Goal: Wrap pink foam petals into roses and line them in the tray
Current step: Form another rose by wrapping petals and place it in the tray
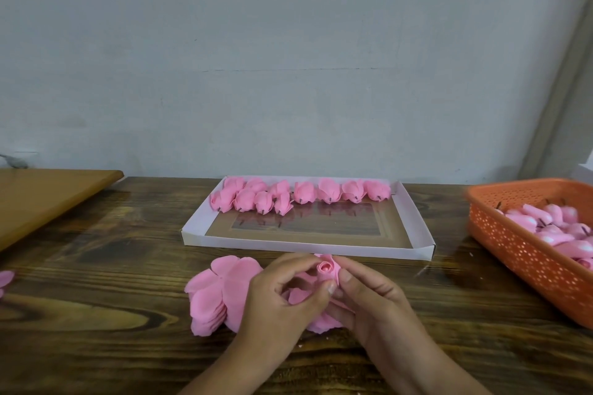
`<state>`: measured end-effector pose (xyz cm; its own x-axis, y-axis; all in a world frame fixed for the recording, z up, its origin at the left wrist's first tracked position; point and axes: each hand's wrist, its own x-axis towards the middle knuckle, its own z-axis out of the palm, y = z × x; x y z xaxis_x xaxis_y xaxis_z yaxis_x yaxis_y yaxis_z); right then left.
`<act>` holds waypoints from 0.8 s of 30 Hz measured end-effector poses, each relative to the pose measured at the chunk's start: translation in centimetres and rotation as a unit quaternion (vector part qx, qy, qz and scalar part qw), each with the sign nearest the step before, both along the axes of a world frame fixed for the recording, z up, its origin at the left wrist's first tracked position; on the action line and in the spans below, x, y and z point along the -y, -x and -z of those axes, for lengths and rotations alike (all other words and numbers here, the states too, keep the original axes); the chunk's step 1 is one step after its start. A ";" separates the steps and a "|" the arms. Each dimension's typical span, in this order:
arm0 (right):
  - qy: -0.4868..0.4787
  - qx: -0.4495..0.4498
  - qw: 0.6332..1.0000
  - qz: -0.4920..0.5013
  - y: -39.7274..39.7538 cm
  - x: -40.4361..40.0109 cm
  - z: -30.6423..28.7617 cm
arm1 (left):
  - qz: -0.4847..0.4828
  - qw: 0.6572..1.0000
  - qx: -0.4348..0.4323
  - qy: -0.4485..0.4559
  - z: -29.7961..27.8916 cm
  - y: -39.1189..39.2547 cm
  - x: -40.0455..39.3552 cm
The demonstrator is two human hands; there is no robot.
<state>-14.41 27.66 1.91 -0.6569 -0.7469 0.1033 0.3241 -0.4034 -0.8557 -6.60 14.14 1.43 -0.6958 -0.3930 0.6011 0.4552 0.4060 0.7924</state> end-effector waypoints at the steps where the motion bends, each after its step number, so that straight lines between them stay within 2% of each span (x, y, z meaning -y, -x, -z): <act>1: 0.009 0.011 1.000 -0.010 0.0 0.0 0.0 | 0.000 1.000 0.000 0.003 0.0 0.0 0.0; 7: 0.042 0.070 0.995 -0.051 0.5 -0.4 -0.1 | 0.002 1.000 0.008 0.027 -0.4 -0.2 0.0; 14: 0.050 0.130 0.981 -0.134 1.0 -1.2 -0.4 | 0.075 0.996 0.043 0.037 -0.8 -0.8 0.4; 24: 0.042 0.117 0.970 -0.208 1.2 -1.3 -0.8 | 0.080 0.992 0.075 0.065 -1.6 -1.3 0.5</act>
<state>-15.56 29.00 2.75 -0.3136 -0.9477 0.0598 0.6555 -0.2616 -0.7084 -5.26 13.60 3.02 -0.8285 -0.1954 0.5248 0.4035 0.4416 0.8013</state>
